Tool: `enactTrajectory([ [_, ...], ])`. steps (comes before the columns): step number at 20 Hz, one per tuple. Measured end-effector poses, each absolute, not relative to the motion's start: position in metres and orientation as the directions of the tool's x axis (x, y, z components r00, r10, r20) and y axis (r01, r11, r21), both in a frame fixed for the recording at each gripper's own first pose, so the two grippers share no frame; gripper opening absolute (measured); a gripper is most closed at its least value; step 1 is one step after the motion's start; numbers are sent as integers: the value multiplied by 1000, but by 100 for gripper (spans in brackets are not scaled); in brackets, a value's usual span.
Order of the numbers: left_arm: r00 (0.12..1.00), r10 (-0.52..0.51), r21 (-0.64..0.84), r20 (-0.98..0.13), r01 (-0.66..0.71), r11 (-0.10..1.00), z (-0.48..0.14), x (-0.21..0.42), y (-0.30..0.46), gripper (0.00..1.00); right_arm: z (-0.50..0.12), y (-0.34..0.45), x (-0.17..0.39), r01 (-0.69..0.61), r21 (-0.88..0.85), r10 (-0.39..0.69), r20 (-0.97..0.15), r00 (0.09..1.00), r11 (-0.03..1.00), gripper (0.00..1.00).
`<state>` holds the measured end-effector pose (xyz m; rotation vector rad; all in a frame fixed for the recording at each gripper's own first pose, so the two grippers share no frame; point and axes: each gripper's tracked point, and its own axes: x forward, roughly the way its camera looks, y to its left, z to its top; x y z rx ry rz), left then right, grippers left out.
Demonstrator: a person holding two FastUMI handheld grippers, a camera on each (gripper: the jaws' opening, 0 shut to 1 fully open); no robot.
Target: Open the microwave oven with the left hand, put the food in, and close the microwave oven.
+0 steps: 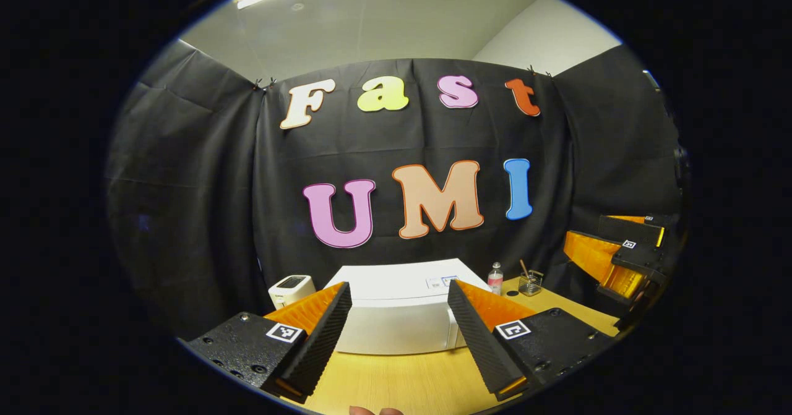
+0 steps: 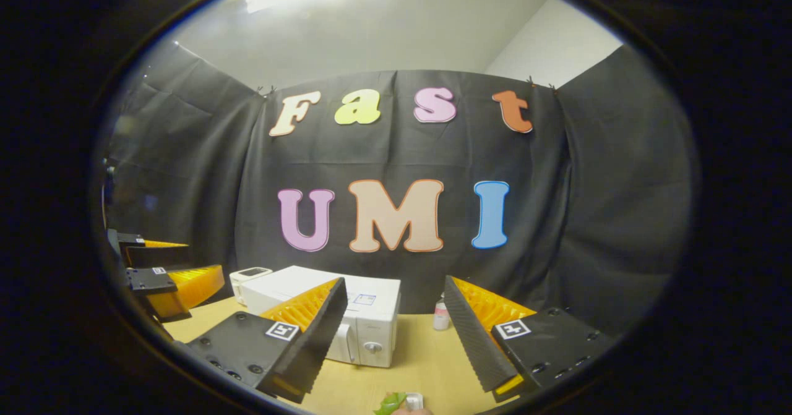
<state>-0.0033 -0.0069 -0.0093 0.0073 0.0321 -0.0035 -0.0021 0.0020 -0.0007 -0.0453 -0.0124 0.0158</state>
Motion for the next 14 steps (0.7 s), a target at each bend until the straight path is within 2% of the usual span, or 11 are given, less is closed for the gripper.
enactTrajectory([
  [9,999,-2,25,-32,3,1000,-10,-6,-8,97,-3,4,-3,-20,-67,22,22,1000,998,96],
  [10,999,-3,25,-33,3,1000,-10,-6,-8,100,-1,3,-3,-16,-71,18,26,1000,997,98],
  [11,999,-3,23,-32,3,1000,-10,-6,-9,97,1,2,-5,-15,-74,17,34,999,997,98],
  [14,999,-4,39,-34,5,999,-11,-3,-9,97,2,1,-6,-8,-81,11,42,999,997,96],
])
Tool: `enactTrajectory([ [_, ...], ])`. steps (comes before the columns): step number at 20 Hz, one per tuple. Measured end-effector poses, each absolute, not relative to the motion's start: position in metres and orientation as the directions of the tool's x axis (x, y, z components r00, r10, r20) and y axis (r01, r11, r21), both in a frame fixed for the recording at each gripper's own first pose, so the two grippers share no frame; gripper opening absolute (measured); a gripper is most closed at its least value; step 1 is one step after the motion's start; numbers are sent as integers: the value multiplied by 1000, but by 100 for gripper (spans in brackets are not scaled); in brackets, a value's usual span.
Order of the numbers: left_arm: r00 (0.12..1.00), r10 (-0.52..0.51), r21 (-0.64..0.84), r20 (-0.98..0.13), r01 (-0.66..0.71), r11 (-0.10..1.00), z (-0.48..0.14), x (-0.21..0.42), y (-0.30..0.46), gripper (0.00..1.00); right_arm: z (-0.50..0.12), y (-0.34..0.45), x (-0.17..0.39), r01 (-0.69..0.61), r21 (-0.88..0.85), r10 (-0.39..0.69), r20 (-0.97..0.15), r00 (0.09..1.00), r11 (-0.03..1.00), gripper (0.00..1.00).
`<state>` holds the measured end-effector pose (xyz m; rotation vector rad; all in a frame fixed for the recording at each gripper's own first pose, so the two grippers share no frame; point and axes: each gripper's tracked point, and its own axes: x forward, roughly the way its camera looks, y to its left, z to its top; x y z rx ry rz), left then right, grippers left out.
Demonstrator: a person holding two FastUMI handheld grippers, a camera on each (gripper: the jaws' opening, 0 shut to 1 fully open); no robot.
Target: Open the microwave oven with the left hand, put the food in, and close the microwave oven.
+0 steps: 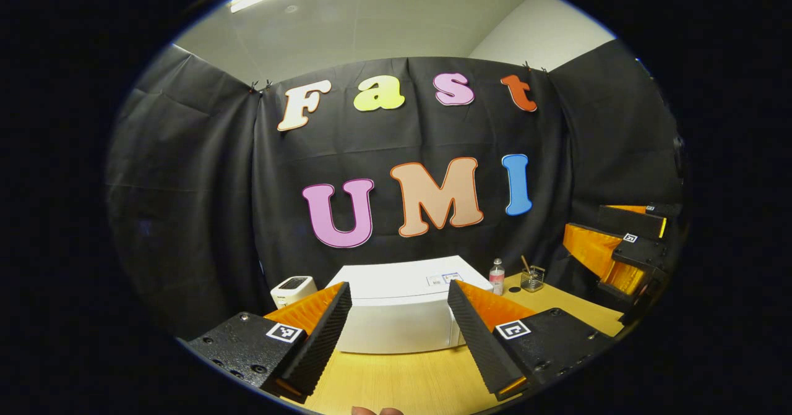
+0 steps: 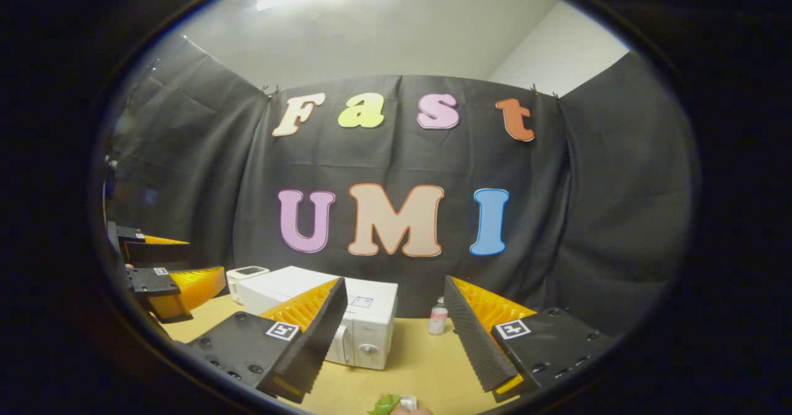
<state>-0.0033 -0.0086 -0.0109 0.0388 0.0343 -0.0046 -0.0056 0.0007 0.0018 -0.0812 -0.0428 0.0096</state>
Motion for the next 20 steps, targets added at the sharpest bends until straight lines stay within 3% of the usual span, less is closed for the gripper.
enactTrajectory([
  [10,995,-69,41,-67,72,997,-57,51,-30,98,10,-19,-22,6,-126,1,55,998,992,96],
  [20,936,-167,27,-311,184,983,-185,119,-105,98,12,-55,-43,91,-146,-84,58,995,985,96],
])
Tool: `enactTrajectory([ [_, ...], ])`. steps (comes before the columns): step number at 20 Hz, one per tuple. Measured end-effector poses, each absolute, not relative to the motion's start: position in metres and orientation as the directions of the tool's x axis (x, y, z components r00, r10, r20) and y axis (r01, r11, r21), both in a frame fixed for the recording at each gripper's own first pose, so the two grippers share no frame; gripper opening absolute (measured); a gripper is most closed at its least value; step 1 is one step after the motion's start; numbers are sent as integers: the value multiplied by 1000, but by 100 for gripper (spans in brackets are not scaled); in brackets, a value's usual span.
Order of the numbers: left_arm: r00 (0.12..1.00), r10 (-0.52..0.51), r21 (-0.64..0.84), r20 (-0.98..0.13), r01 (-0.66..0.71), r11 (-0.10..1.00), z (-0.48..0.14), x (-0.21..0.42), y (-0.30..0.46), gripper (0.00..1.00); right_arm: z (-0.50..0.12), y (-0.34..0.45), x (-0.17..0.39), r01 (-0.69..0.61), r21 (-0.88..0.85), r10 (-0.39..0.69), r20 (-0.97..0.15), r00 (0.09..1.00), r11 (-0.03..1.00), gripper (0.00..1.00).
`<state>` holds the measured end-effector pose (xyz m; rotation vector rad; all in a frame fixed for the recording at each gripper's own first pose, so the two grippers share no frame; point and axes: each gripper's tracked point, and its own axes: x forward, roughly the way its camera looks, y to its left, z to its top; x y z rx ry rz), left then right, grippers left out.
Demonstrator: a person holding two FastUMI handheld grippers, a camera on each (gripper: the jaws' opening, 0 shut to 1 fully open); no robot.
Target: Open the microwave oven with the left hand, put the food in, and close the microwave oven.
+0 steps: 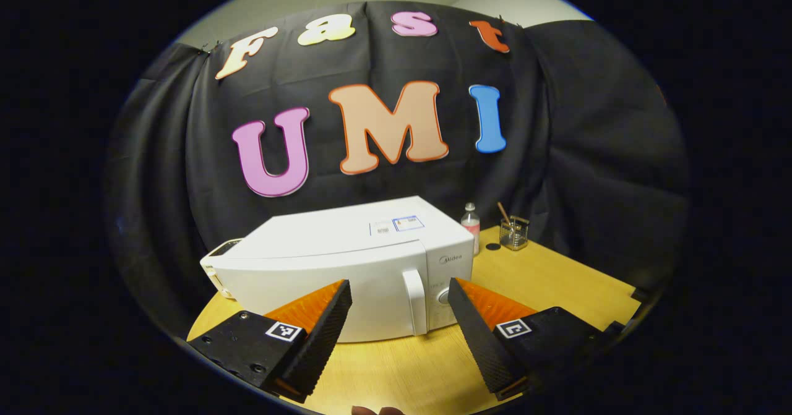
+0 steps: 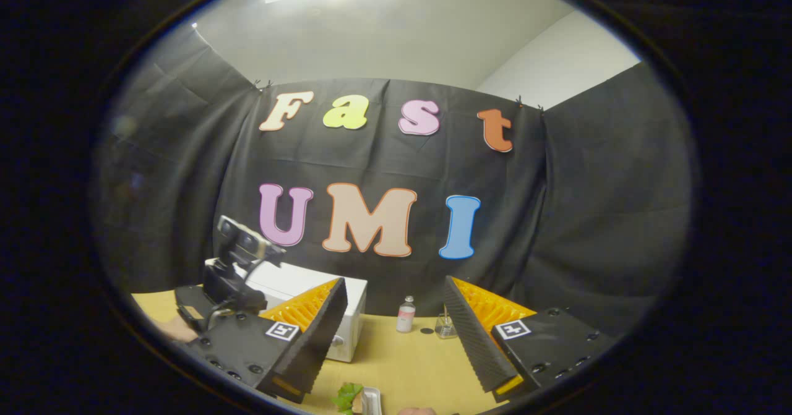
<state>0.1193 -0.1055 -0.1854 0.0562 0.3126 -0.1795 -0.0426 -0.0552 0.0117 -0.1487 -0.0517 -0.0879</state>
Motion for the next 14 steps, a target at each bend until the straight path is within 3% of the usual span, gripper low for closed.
enactTrajectory([
  [8,846,-140,-16,-514,154,988,-283,148,-121,99,14,-78,-55,137,-150,-130,53,990,979,98],
  [14,849,-147,12,-507,177,984,-289,164,-128,99,2,-92,-57,140,-188,-141,8,990,972,98],
])
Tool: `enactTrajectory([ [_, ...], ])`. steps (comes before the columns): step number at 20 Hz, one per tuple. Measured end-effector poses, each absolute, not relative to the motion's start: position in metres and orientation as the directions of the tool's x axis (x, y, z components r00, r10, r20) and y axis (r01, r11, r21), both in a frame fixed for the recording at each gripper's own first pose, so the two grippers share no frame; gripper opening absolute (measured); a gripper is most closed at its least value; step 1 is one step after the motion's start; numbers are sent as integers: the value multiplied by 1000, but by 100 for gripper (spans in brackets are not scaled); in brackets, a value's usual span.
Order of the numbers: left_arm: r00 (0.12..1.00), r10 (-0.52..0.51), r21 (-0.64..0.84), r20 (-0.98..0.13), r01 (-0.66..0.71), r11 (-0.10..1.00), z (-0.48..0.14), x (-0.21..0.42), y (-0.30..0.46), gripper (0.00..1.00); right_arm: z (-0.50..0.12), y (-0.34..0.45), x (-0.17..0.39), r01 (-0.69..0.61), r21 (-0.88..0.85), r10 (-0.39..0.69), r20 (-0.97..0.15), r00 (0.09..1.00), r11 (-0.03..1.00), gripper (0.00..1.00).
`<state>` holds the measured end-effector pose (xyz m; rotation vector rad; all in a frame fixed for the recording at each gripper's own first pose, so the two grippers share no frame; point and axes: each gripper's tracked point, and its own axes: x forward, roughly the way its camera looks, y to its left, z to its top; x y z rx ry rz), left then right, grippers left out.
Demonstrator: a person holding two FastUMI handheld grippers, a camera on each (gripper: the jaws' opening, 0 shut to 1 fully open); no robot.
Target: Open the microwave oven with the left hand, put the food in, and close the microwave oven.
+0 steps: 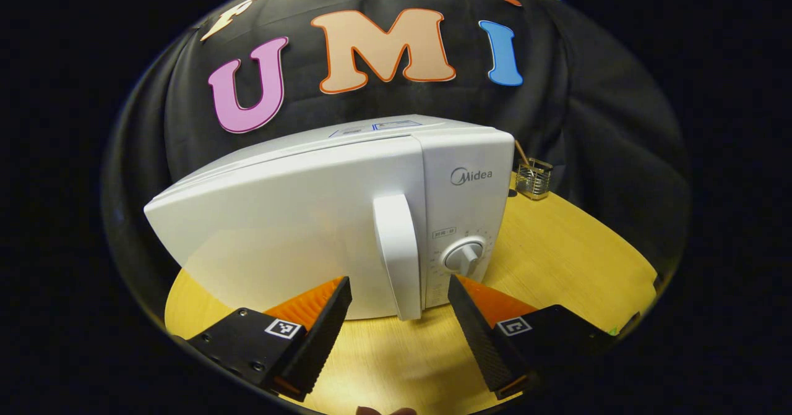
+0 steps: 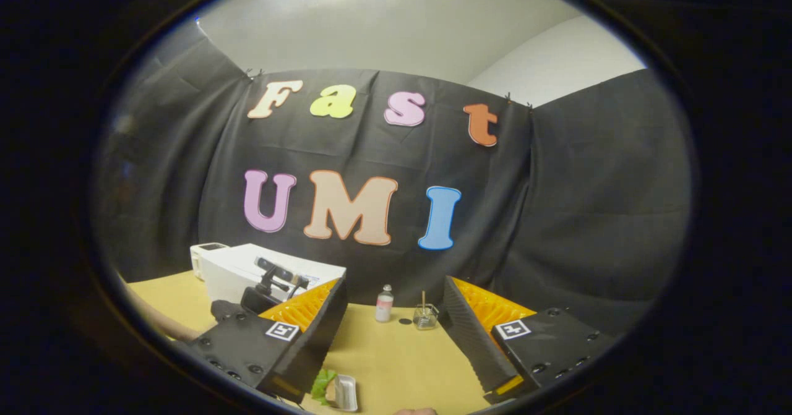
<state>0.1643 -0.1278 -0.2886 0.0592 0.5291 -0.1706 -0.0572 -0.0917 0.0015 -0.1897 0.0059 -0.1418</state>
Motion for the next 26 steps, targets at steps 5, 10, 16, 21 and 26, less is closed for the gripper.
enactTrajectory([
  [5,849,-157,24,-505,196,980,-291,169,-136,64,0,-95,-59,133,-187,-137,-7,991,973,97],
  [10,838,-152,38,-525,202,979,-298,171,-130,41,1,-102,-54,142,-172,-146,-8,989,975,96],
  [16,835,-208,-15,-509,233,972,-295,173,-131,18,2,-98,-48,134,-151,-137,-11,991,979,96],
  [21,812,-213,-64,-544,213,975,-298,167,-132,16,0,-91,-51,110,-140,-114,-22,993,984,97],
  [26,808,-228,-78,-543,223,972,-295,164,-132,16,3,-90,-56,106,-149,-109,-13,994,983,98],
])
